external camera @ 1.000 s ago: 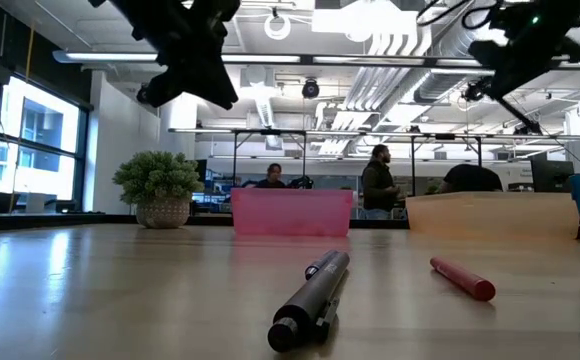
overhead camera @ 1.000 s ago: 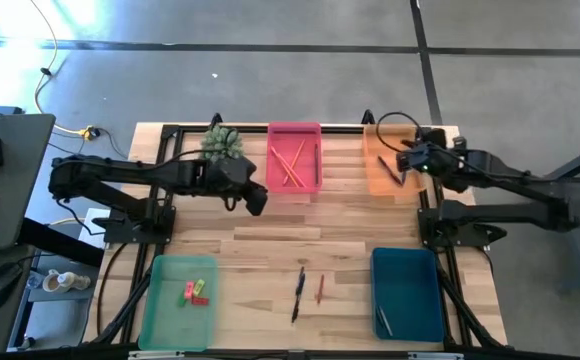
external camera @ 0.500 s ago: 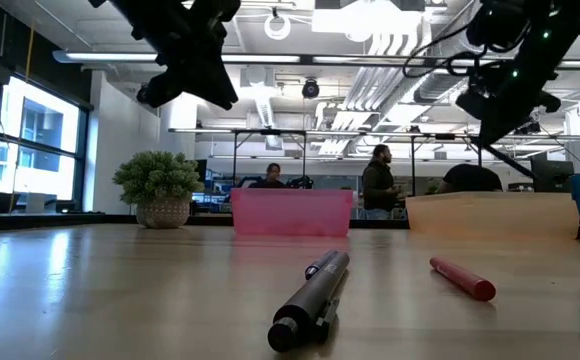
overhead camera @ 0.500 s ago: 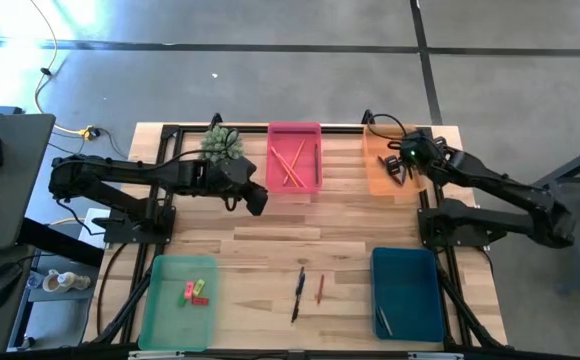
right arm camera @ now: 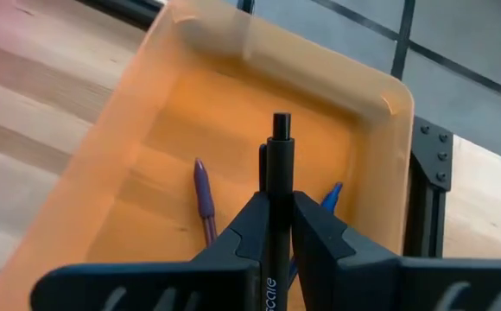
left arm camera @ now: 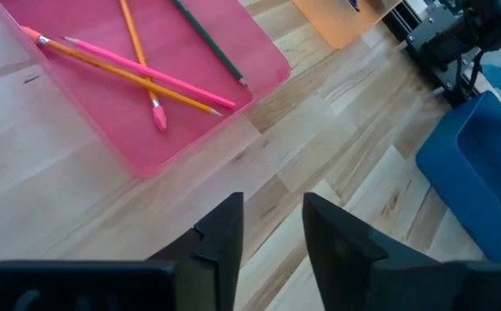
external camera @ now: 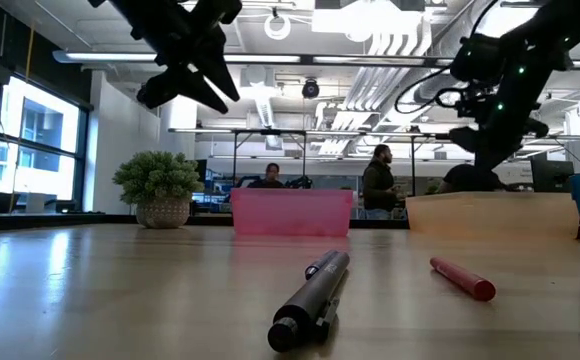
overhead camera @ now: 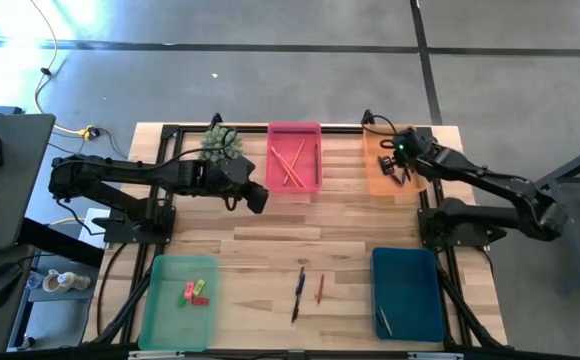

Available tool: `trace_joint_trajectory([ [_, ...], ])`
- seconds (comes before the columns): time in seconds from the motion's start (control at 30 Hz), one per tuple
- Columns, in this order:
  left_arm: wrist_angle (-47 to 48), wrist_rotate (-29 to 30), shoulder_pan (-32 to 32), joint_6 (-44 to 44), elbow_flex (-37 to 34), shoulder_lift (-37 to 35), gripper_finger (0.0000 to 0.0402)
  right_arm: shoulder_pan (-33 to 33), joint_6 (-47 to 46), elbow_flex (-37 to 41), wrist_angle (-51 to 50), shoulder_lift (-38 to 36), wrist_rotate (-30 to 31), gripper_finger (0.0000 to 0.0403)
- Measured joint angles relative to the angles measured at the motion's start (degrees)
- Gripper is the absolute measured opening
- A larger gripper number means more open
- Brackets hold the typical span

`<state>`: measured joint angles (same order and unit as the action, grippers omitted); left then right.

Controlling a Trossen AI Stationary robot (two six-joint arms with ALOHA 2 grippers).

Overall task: Sort crayons/erasers/pens/pencils in bins
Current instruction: Put the right black pen into the orange bin, then put the blue crayon into the blue bin

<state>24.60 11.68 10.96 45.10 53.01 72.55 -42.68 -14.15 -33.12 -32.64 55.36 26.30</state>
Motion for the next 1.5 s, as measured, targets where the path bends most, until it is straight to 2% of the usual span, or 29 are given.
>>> trace_joint_trajectory([
  [0.27, 0.01, -1.31, 0.0, 0.33, 0.0, -0.02, 0.0154, -2.4, -0.28, 0.0, 1.93, 7.21, -2.09, 0.0027],
  [0.4, -0.48, -2.67, -0.17, -1.14, 0.0, -0.02, 0.0156, -3.44, 0.47, 0.0, 2.54, 9.71, -3.47, 0.0045],
  [0.6, -0.46, -2.6, -0.57, -1.16, 0.0, -0.02, 0.0156, -4.88, 0.67, -0.03, 3.62, 10.26, -8.4, 0.0094],
  [0.77, -0.48, -2.41, -0.57, -1.12, 0.0, -0.02, 0.0156, -4.98, 2.0, -2.49, 1.7, 10.14, -8.55, 0.0125],
  [0.9, -0.27, -2.16, -0.55, -0.26, 0.14, -0.02, 0.0156, -4.95, 3.21, -6.13, -1.24, 10.14, -8.77, 0.013],
  [1.2, 2.91, -1.77, -0.55, -2.2, 7.04, -0.07, 0.0156, -4.94, 5.39, -14.98, -8.98, 10.08, -9.07, 0.0131],
  [1.5, 13.69, -0.33, -1.66, -2.24, 14.73, -0.04, 0.0156, -3.79, 3.64, -18.99, -14.66, 5.62, -13.96, 0.0131],
])
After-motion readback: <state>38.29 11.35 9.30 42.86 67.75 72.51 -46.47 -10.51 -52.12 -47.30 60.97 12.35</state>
